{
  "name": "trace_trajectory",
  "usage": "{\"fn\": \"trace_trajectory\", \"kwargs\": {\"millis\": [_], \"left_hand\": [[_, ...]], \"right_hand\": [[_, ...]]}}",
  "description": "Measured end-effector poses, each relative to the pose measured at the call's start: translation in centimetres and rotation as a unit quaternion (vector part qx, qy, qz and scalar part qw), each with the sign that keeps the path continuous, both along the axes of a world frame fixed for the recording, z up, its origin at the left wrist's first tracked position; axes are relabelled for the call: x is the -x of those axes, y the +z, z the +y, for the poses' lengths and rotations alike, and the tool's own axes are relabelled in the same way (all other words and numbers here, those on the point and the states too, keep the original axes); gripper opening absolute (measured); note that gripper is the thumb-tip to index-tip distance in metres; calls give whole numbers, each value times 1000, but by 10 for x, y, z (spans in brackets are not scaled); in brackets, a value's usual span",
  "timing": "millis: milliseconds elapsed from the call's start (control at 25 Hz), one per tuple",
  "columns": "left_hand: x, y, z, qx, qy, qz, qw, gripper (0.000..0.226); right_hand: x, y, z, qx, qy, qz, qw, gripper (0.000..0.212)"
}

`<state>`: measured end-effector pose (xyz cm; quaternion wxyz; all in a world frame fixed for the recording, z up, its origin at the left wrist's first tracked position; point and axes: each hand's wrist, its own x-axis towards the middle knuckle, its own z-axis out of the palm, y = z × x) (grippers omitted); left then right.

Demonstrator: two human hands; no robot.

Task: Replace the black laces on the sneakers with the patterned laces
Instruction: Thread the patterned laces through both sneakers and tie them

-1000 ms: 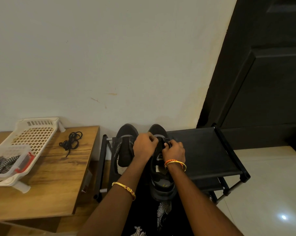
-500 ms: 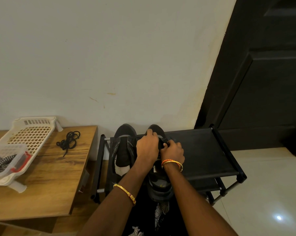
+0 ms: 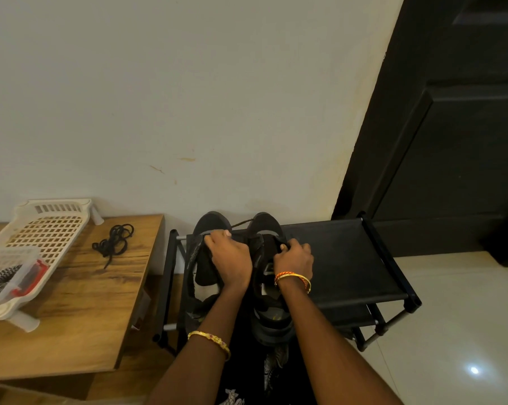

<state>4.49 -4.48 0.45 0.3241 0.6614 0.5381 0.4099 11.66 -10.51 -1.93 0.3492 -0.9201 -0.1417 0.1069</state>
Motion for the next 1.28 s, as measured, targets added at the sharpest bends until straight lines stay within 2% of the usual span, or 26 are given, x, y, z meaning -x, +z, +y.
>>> {"fn": "trace_trajectory", "kwargs": {"millis": [120, 160, 240, 280, 360, 400, 440, 520, 600, 720, 880, 960, 1120, 1280], "left_hand": [[6, 12, 6, -52, -13, -57, 997, 20], [7, 17, 7, -43, 4, -89, 995, 21], [8, 25, 10, 23, 56, -155, 986, 10], [10, 29, 12, 74, 84, -152, 982, 13], [17, 32, 9, 136, 112, -54, 983, 58], [21, 30, 4, 109, 88, -11, 990, 70], [23, 26, -4, 54, 30, 31, 998, 71], [19, 16, -24, -26, -115, 105, 987, 63], [13, 5, -33, 10, -199, 143, 969, 57], [8, -7, -30, 86, -204, 186, 957, 46], [5, -18, -21, 134, -201, 241, 940, 36], [3, -19, -20, 141, -211, 247, 935, 43], [2, -21, -21, 144, -193, 219, 945, 72], [2, -23, -24, 121, -182, 210, 953, 55]], "right_hand": [[0, -1, -1, 4, 5, -3, 1000, 27], [0, -1, -1, 2, 7, -1, 1000, 26], [-1, -1, -1, -2, 18, -4, 1000, 26], [-1, -1, -1, -3, 27, -5, 1000, 26], [-2, 0, -2, 0, 57, -7, 998, 29], [-2, 1, -2, 5, 76, -7, 997, 34], [-2, 3, -2, 10, 94, -7, 995, 38], [-6, 8, -2, 24, 133, -12, 991, 42], [-12, 14, 2, 69, 187, -27, 980, 41], [-24, 20, 11, 136, 242, -34, 960, 40], [-39, 22, 24, 139, 274, -26, 951, 32], [-40, 21, 27, 126, 276, -56, 951, 29], [-32, 16, 27, 76, 271, -116, 953, 24], [-32, 12, 25, 16, 242, -114, 963, 19]]}}
